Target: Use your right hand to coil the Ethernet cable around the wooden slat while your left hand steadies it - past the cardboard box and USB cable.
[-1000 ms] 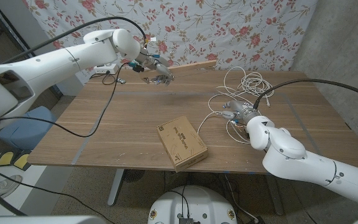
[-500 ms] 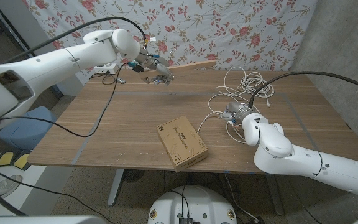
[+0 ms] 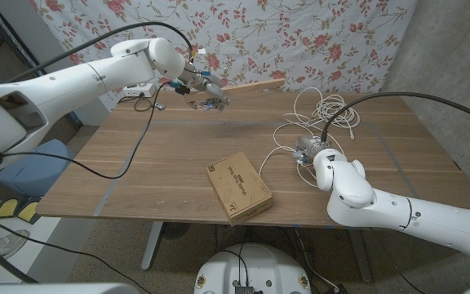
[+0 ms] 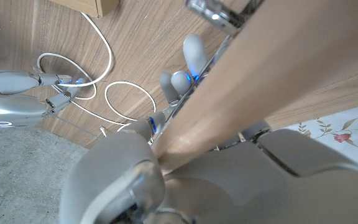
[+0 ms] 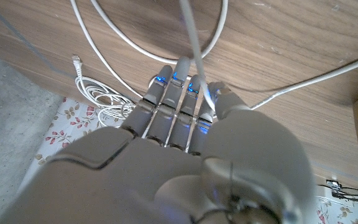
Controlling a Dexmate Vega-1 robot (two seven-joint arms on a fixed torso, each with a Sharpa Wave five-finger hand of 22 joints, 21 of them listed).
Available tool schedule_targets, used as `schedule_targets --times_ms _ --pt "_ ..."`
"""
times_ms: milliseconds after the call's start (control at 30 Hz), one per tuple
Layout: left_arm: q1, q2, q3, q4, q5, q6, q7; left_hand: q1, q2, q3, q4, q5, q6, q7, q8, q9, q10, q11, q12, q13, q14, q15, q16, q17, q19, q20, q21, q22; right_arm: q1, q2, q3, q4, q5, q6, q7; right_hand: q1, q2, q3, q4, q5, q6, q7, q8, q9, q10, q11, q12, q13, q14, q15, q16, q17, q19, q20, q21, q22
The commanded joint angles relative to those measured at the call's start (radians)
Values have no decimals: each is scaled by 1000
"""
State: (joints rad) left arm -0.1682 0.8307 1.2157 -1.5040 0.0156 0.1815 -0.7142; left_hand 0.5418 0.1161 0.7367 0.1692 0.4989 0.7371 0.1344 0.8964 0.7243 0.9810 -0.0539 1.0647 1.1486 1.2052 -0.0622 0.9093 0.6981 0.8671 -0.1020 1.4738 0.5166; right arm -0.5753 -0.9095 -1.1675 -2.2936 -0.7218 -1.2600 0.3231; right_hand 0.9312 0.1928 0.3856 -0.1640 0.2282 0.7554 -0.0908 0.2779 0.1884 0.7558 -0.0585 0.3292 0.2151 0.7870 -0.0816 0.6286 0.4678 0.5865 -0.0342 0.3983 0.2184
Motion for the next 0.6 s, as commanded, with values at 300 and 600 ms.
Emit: schedule_targets --times_ms 300,600 --pt "-6 -22 9 34 13 -4 -9 -24 -1 16 0 -6 -3 6 17 -5 30 -38 499 89 189 -119 422 -7 -9 2 9 -113 -120 38 163 48 -15 114 -24 52 -5 88 139 -6 92 78 -35 0 204 25 12 -3 274 -140 78 109 84 -112 188 98" --pt "-10 -44 17 62 24 -10 -16 -32 -3 23 0 -8 -9 4 24 -5 28 -38 498 89 188 -119 425 -12 -13 1 18 -119 -349 55 425 26 106 316 -335 4 5 84 218 17 87 146 -59 3 235 60 -13 -15 327 -141 54 121 43 -142 229 112"
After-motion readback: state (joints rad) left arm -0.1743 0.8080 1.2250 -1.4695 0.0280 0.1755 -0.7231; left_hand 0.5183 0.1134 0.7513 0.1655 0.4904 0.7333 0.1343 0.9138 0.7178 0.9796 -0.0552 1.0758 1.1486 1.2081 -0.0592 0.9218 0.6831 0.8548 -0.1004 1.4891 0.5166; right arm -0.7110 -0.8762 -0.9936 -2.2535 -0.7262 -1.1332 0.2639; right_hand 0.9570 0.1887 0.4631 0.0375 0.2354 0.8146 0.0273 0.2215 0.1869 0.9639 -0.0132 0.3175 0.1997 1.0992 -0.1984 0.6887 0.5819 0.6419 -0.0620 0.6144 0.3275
